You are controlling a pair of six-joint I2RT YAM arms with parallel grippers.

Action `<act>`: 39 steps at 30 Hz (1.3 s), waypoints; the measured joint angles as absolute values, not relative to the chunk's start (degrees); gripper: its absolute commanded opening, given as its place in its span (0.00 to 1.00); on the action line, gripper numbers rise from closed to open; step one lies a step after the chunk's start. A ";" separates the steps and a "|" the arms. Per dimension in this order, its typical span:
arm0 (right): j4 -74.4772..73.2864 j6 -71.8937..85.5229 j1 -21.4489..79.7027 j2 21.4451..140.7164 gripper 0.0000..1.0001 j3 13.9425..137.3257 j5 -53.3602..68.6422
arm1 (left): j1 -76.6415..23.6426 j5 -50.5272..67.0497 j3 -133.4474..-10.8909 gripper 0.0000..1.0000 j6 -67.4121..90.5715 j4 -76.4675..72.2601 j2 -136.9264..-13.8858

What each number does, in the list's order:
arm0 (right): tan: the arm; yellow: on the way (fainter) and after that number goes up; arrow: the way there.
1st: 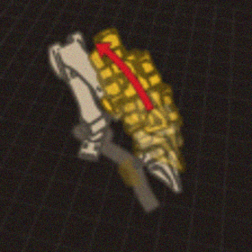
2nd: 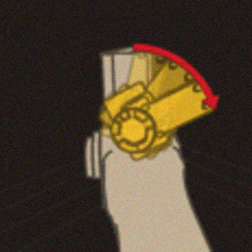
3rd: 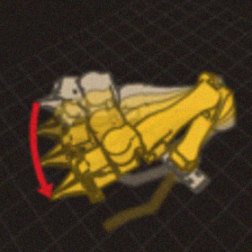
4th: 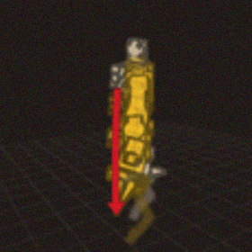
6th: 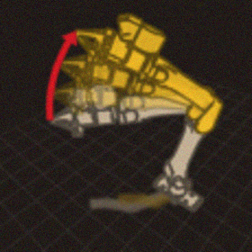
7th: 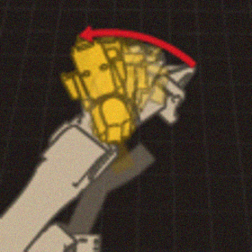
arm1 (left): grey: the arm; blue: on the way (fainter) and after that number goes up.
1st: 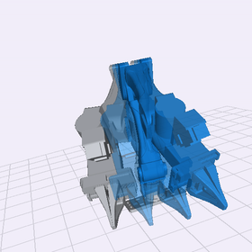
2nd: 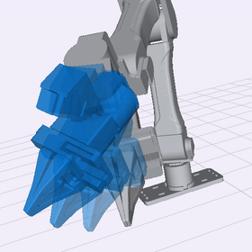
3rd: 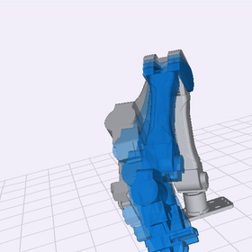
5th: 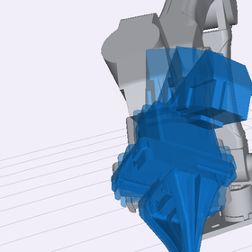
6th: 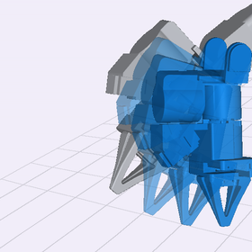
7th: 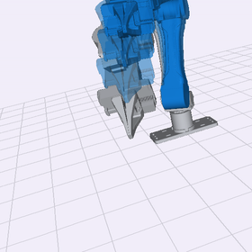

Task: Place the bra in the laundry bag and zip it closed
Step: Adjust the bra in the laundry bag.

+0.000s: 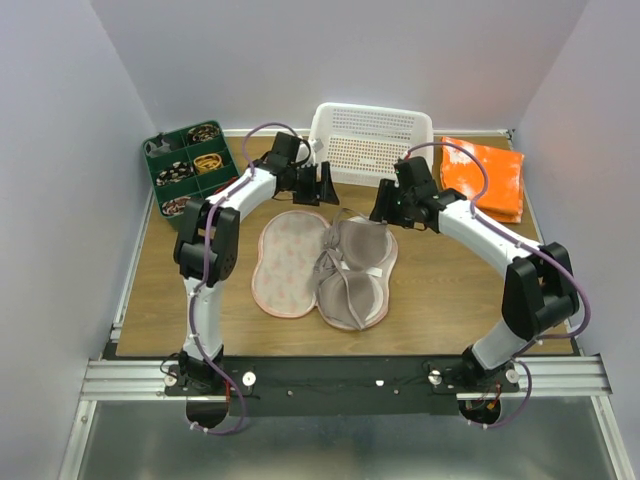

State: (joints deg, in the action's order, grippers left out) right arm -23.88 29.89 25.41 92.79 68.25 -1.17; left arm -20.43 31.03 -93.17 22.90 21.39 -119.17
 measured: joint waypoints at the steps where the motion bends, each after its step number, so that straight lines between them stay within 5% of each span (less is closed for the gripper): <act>1: -24.01 29.89 25.41 92.71 0.63 68.53 -1.15 | -20.45 31.53 -94.83 0.77 22.24 22.46 -120.90; 24: -25.85 30.17 25.39 91.07 0.63 68.10 1.61 | -25.06 20.73 -101.03 0.68 18.98 24.97 -128.29; 32: -25.82 30.22 25.39 91.05 0.63 68.07 2.87 | -25.04 12.75 -81.56 0.68 22.85 18.11 -116.20; 39: -25.80 30.22 25.39 90.70 0.63 67.66 4.05 | -24.86 8.47 -78.48 0.70 24.27 17.04 -111.57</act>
State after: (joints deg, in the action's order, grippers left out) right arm -25.80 30.22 25.39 90.70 67.66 4.05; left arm -24.86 8.47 -78.48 24.27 17.04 -111.57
